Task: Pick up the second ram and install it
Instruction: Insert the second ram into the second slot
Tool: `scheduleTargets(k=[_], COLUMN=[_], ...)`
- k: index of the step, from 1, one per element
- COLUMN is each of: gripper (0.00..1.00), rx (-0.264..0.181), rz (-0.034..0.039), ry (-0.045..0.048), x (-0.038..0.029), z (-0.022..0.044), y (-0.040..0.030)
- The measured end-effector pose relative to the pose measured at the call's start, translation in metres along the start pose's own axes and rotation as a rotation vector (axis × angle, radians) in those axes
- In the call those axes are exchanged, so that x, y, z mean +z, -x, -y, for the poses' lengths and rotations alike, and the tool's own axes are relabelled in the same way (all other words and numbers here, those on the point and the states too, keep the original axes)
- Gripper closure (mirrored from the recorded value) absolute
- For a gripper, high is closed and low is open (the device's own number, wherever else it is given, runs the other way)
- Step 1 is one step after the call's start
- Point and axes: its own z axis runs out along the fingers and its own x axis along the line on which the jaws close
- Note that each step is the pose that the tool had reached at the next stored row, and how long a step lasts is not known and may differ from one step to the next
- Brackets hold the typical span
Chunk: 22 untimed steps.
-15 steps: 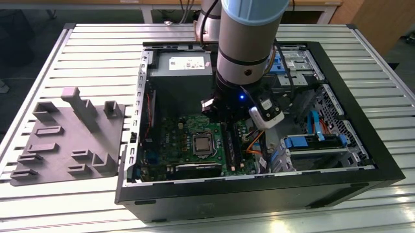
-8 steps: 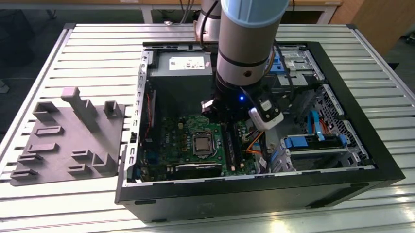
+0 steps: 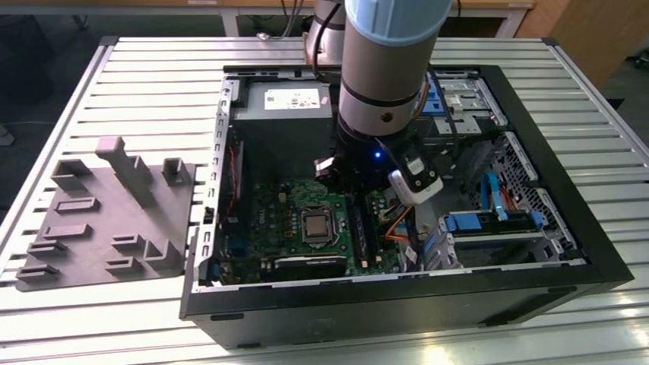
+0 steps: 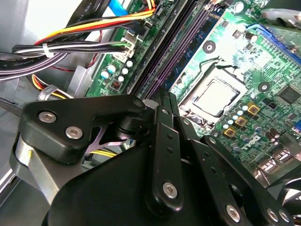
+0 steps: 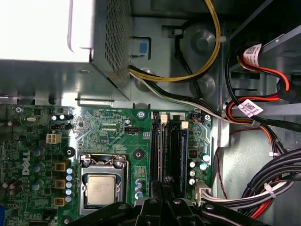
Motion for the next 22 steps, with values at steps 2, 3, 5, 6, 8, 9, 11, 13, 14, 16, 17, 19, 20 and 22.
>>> scheduleTargets(k=[2,3,5,6,8,9,11,13,14,16,17,19,20,22], gripper=[0.88,0.88,0.88,0.88,0.88,0.88,0.88,0.88,0.88,0.88,0.88,0.88,0.88,0.88], rx=[0.000,0.000,0.000,0.000,0.000,0.000,0.000,0.000,0.000,0.000,0.000,0.000,0.000,0.000], rz=[0.0001,0.0000,0.0002,0.0001,0.0001,0.0001,0.0000,0.0000,-0.0001,0.0000,0.0001,0.0001,0.0002,0.0001], ry=[-0.0001,-0.0001,0.0001,0.0001,0.0000,0.0000,0.0000,-0.0001,-0.0003,-0.0001,0.0000,0.0001,0.0002,0.0000], x=[0.0001,0.0001,0.0006,0.0009,0.0011,0.0012,0.0014,0.0019,0.0020,0.0024,0.0025,0.0029,0.0031,0.0032], z=[0.0000,0.0000,0.0000,0.0001,0.0002,0.0004,0.0006,0.0007,0.0007,0.0007,0.0007,0.0009,0.0010,0.0014], y=[0.0000,0.0000,0.0000,0.0000,-0.0001,-0.0001,0.0000,0.0003,0.0005,0.0009,0.0010,0.0009,0.0010,0.0010])
